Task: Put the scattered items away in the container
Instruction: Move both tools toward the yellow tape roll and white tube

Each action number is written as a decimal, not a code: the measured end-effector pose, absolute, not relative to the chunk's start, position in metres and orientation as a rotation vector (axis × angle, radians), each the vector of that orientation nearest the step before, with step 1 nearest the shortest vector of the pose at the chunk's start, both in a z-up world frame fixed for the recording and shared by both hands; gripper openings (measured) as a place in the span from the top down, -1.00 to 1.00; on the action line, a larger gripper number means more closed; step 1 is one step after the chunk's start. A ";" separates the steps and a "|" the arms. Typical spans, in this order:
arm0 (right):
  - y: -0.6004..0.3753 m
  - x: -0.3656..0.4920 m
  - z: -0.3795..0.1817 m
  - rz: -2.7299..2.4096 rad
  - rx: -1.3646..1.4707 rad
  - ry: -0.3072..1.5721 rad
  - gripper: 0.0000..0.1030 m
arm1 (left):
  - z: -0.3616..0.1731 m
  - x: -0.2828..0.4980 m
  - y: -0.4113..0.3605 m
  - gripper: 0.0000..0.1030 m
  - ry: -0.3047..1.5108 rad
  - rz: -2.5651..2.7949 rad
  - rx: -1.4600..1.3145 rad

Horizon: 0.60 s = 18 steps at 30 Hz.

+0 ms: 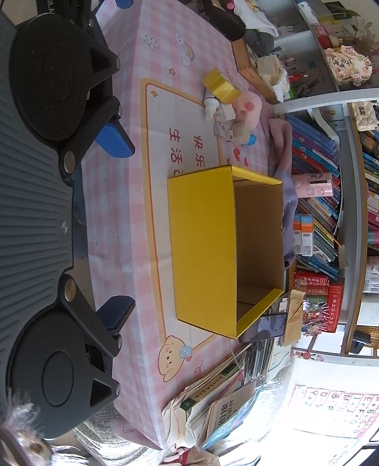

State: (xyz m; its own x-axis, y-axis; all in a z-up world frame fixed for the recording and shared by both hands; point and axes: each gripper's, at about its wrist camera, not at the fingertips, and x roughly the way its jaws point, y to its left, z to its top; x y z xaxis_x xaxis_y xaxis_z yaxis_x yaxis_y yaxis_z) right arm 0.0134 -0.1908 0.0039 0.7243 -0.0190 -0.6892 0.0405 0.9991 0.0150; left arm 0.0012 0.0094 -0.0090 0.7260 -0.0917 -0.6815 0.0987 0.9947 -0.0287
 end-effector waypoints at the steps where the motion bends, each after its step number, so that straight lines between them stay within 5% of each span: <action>1: -0.190 0.014 0.004 -0.033 0.030 0.761 -0.99 | -0.009 0.001 0.010 -1.00 0.749 -0.108 0.010; 18: -0.171 0.014 0.009 -0.022 -0.029 0.762 -0.98 | -0.004 0.007 0.032 -1.00 0.738 -0.086 -0.044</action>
State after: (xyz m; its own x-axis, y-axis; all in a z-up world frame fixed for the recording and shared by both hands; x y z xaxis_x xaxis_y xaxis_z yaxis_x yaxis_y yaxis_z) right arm 0.0141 -0.1707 0.0091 0.7235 -0.0308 -0.6896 0.0095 0.9994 -0.0347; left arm 0.0068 0.0318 -0.0043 0.7367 -0.0939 -0.6697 0.0631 0.9955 -0.0701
